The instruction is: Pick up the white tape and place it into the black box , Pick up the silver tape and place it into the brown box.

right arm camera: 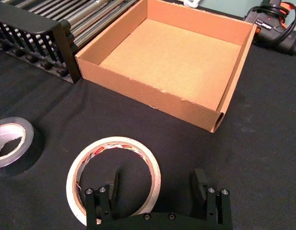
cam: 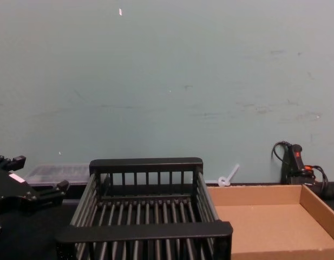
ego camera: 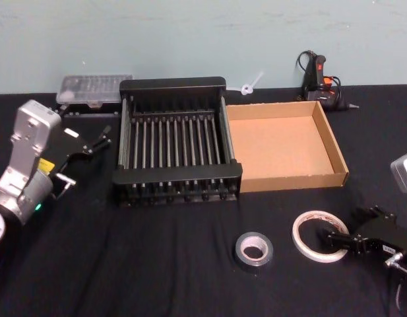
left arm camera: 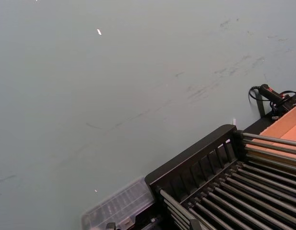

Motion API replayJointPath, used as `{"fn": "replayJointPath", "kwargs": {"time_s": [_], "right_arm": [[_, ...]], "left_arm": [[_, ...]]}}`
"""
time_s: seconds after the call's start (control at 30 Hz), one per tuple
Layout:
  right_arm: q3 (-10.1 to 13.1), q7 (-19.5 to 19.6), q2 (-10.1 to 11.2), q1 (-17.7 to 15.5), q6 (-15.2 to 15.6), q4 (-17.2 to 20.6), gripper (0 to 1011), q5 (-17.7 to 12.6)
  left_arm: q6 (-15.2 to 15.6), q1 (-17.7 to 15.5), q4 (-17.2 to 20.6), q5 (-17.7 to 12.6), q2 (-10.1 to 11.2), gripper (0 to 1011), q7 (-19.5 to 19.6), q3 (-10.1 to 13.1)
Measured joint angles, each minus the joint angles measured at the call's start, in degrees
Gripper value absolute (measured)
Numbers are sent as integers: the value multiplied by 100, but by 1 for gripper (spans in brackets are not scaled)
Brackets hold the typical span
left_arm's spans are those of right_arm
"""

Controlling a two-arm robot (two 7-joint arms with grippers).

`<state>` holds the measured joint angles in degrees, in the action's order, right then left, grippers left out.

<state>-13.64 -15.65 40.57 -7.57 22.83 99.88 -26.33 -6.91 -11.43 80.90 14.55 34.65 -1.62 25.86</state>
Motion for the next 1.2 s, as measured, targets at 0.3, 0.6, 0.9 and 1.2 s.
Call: {"fn": "replayJointPath", "kwargs": {"time_s": [0.3,0.6,0.9,1.2], "right_arm": [[42,-60,-111,20,76,-64,1003,112],[69,-112,-178,20,114,-72,1002,261],[121,-196,-249,17,180,-83,1002,383],[167,-261,-309,17,244,-112,1002,408]], "left_arm": [[0,0,0,0,0,1001,0,0],[0,0,0,0,0,1001,0,0],[0,0,0,0,0,1001,0,0],[0,0,0,0,0,1001,0,0]]}}
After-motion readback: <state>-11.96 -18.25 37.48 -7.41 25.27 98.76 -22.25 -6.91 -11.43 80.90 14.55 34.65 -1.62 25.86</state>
